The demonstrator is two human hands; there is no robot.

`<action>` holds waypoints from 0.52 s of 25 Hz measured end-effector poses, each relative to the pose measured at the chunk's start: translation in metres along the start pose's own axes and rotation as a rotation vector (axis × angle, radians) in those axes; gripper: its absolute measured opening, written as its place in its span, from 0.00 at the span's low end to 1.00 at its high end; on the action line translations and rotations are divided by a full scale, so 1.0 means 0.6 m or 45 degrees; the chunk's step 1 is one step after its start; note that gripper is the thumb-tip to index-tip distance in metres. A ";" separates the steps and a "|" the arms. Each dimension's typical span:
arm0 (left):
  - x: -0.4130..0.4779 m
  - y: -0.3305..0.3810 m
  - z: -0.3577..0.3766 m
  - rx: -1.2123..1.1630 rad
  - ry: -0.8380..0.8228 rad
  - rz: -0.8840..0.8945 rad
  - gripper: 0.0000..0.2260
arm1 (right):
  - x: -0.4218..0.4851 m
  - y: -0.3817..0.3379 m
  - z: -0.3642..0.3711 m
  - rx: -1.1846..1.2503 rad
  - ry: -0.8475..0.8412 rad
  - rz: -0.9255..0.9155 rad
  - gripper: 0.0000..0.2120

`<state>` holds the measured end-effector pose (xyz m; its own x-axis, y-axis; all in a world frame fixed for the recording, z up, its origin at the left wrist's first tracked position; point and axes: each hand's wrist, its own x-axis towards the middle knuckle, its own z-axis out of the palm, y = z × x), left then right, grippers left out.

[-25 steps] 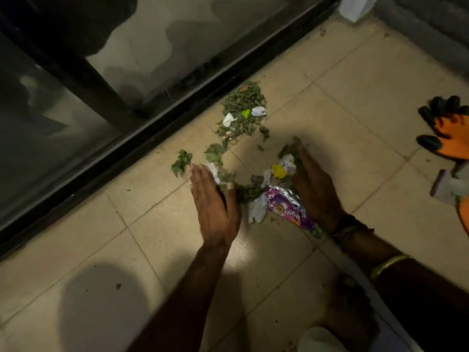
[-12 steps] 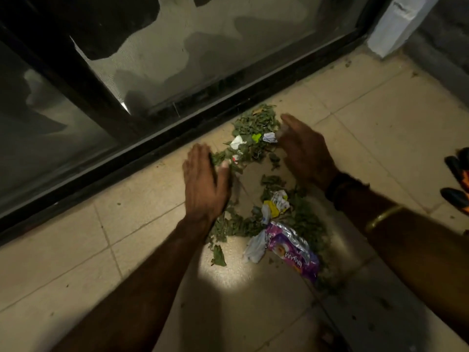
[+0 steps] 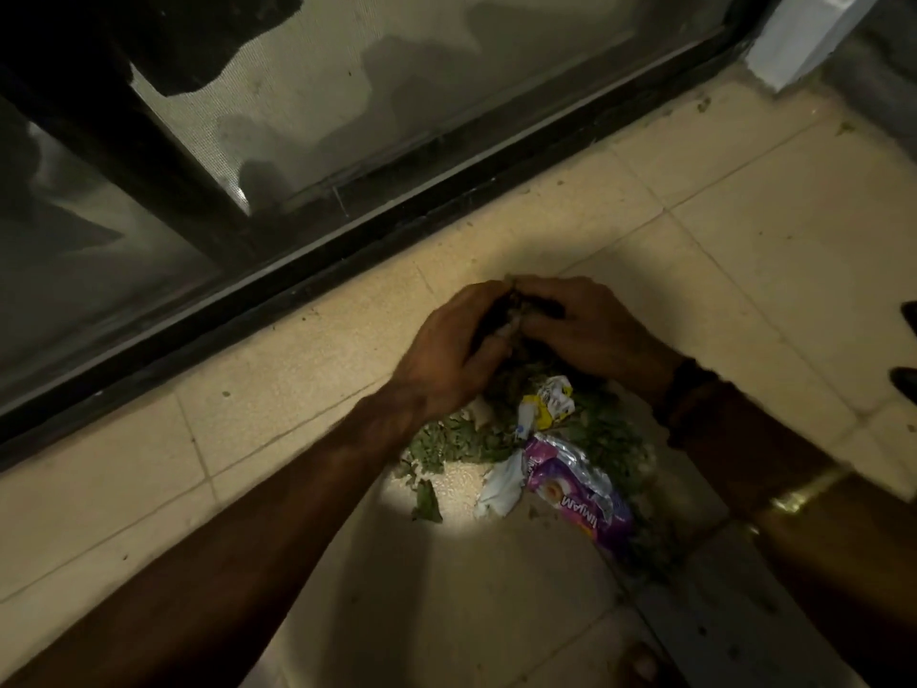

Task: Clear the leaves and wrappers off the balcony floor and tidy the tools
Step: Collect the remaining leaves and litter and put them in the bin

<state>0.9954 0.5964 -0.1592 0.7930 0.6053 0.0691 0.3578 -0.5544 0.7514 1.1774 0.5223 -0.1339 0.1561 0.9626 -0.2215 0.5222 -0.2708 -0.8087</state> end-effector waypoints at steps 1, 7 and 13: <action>-0.011 -0.007 -0.004 0.036 0.051 0.019 0.21 | -0.027 0.007 -0.010 0.085 0.129 0.024 0.15; 0.079 -0.009 0.031 0.439 -0.399 -0.069 0.30 | -0.107 0.052 0.012 -0.107 0.225 0.376 0.24; -0.096 0.003 -0.007 0.221 0.079 -0.130 0.26 | -0.231 0.065 0.032 0.230 0.689 0.416 0.25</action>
<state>0.9481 0.5628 -0.1588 0.7182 0.6946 0.0424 0.5189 -0.5752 0.6323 1.1602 0.3789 -0.1450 0.7072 0.6770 -0.2040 0.2345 -0.4968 -0.8356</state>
